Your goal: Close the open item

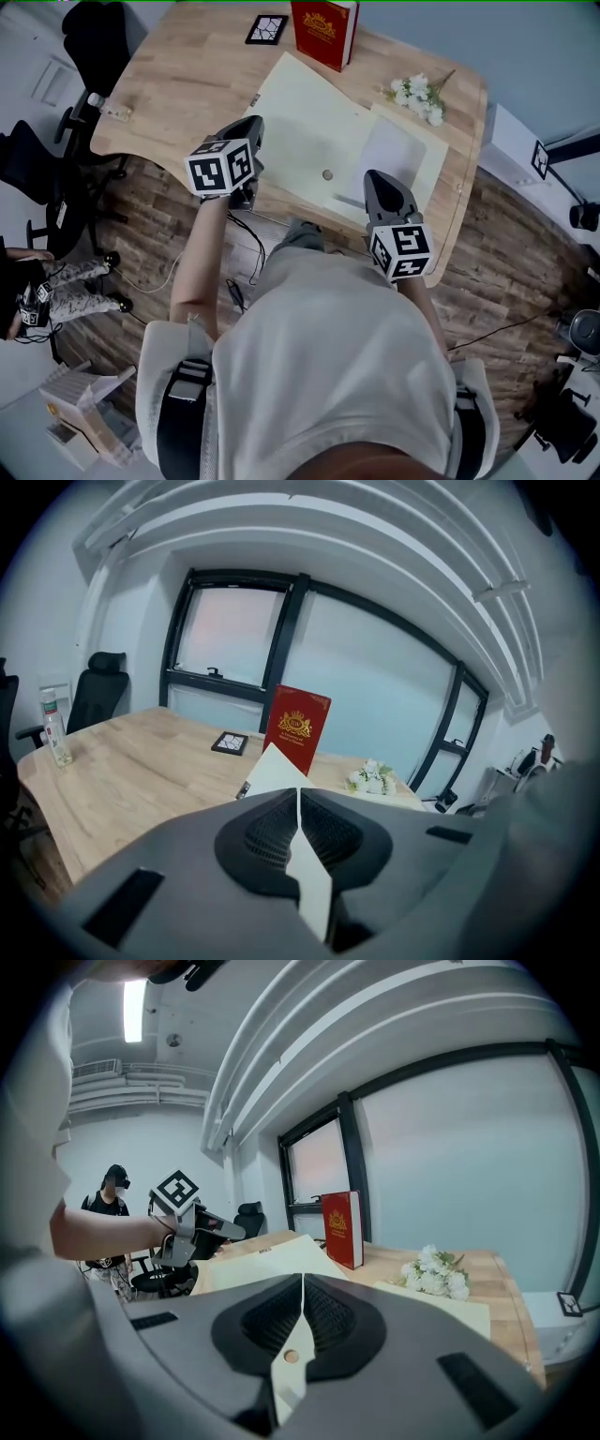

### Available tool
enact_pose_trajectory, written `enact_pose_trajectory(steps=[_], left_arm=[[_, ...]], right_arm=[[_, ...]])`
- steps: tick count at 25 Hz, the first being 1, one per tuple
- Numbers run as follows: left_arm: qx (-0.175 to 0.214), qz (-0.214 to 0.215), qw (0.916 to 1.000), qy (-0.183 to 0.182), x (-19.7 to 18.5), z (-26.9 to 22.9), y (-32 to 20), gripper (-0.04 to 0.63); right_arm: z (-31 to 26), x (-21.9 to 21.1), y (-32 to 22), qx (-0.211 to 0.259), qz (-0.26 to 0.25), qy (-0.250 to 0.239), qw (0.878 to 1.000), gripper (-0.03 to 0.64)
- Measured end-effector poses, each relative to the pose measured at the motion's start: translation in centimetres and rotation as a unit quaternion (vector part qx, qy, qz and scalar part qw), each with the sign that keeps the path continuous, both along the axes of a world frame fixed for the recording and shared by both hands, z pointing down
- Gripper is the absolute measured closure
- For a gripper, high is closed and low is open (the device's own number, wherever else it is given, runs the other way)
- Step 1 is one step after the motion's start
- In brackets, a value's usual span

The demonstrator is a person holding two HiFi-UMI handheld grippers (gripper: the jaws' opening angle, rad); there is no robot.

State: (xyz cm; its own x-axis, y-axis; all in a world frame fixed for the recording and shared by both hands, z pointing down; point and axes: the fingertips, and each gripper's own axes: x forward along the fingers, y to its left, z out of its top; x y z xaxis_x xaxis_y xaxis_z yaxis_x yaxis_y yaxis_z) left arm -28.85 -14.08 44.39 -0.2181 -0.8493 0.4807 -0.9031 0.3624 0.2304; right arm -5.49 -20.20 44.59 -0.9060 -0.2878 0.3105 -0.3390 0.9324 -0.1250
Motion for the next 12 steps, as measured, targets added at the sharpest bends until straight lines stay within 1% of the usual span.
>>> enact_pose_trajectory(steps=[7, 12], left_arm=[[-0.041, 0.03, 0.9984, 0.025, -3.7, 0.9, -0.9, 0.574], [-0.074, 0.055, 0.9943, 0.054, -5.3, 2.4, -1.1, 0.574]], right_arm=[[0.0, -1.6, -0.7, -0.009, 0.006, -0.002, 1.0, 0.597], [0.4, -2.0, -1.0, -0.014, 0.008, 0.004, 1.0, 0.597]])
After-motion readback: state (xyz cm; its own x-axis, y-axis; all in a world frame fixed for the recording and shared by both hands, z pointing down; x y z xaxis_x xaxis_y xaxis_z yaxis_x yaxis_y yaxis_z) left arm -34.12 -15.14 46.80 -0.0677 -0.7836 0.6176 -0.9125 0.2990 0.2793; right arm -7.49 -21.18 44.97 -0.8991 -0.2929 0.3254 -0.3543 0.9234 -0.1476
